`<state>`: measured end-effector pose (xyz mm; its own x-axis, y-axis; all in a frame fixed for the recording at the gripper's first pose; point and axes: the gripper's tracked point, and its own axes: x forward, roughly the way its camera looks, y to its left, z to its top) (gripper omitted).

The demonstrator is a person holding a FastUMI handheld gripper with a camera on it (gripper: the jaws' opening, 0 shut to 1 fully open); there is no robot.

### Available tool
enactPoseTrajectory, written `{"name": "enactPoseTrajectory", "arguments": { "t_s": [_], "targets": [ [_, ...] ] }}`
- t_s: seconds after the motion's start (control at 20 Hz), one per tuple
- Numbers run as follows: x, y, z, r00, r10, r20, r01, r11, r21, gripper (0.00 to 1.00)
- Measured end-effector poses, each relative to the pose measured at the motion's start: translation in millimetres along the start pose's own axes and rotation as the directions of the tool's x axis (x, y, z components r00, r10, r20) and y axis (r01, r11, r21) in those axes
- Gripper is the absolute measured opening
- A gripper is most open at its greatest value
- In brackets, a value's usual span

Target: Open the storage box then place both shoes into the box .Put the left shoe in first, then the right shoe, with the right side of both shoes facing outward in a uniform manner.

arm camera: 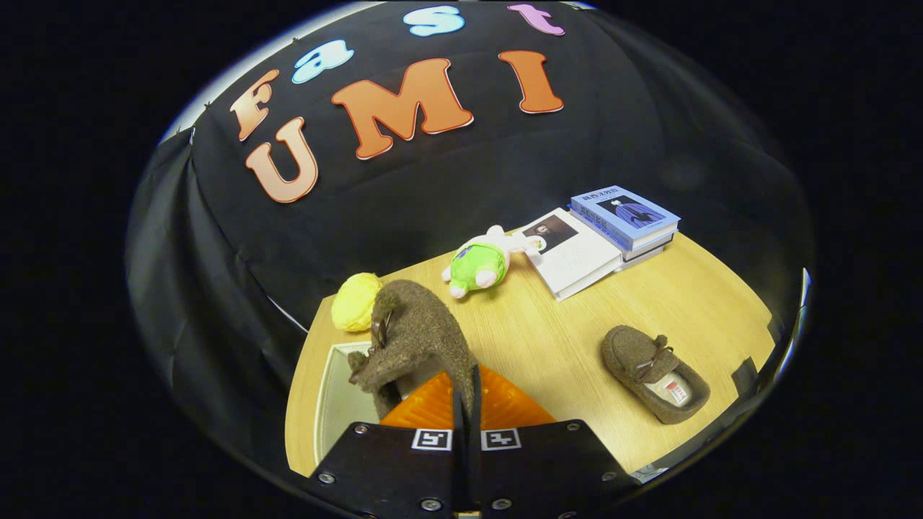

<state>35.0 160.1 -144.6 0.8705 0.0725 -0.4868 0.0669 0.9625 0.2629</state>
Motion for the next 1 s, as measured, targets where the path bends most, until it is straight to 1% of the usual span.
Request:
{"name": "enactPoseTrajectory", "arguments": {
  "t_s": [0.2,0.3,0.5,0.7,0.9,1.0],
  "targets": [
    [0,20,-5,0.999,0.03,-0.019,-0.03,1.0,0.009,0.0],
    [0,28,-11,0.999,0.031,-0.034,-0.031,1.0,-0.006,0.0],
    [8,54,-37,0.994,0.066,-0.088,-0.065,0.998,0.012,0.0],
    [21,72,-67,0.988,0.06,-0.144,-0.062,0.998,-0.012,0.01],
    [29,86,-95,0.976,0.07,-0.207,-0.074,0.997,-0.011,0.02],
    [29,92,-104,0.97,0.077,-0.232,-0.086,0.996,-0.03,0.03]
  ]
}}
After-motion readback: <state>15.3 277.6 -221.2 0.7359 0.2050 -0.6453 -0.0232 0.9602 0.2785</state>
